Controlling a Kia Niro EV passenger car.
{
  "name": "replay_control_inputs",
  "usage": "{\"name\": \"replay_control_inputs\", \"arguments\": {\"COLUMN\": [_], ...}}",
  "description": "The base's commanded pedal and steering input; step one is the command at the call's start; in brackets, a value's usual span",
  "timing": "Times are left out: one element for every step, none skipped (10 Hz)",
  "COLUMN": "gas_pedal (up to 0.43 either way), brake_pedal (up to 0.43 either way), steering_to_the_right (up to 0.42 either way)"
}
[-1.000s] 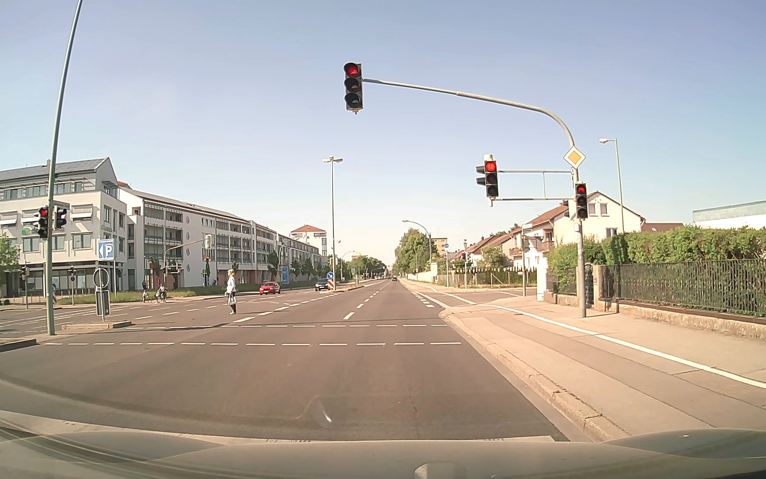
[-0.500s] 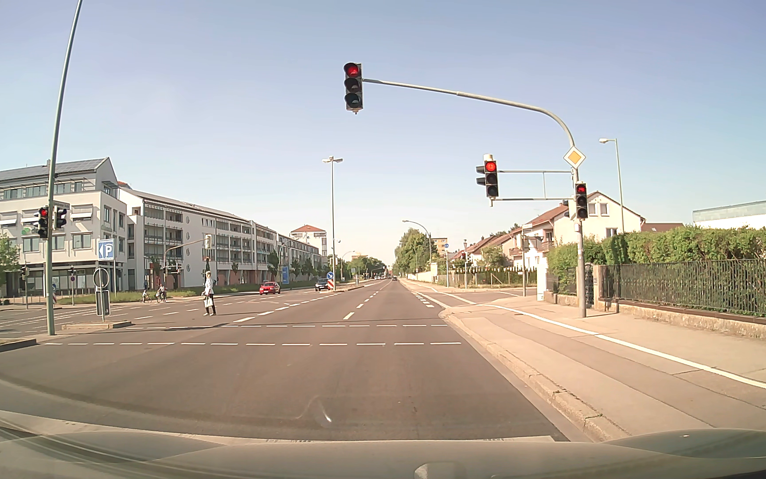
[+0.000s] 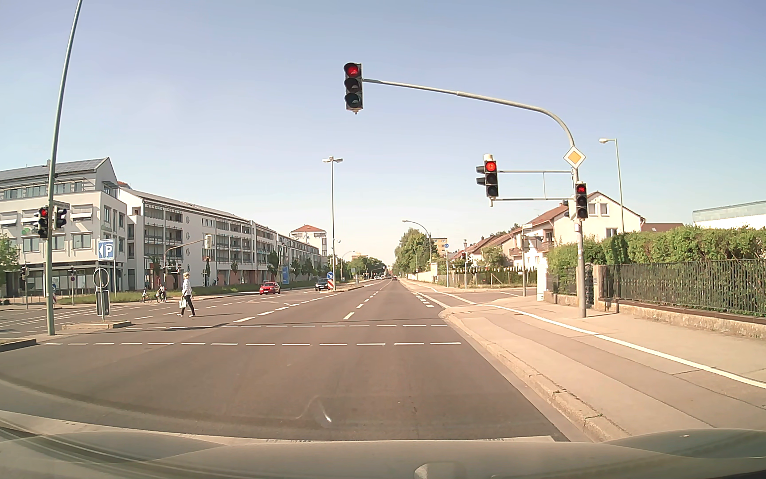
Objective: Follow the waypoints while adhering to traffic rules and regulations
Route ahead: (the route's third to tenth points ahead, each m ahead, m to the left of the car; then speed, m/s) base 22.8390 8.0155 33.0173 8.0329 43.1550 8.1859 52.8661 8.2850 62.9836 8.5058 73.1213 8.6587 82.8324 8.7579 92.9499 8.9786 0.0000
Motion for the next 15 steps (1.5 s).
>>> {"name": "replay_control_inputs", "arguments": {"gas_pedal": [0.000, 0.000, 0.000, 0.000, 0.000, 0.000, 0.000, 0.000, 0.000, 0.000, 0.000, 0.000, 0.000, 0.000, 0.000], "brake_pedal": [0.293, 0.293, 0.293, 0.293, 0.293, 0.293, 0.293, 0.293, 0.293, 0.293, 0.293, 0.293, 0.293, 0.293, 0.293], "steering_to_the_right": [0.006, 0.007, 0.007, 0.007, 0.007, 0.007, 0.007, 0.007, 0.006, 0.006, 0.007, 0.007, 0.007, 0.007, 0.006]}}
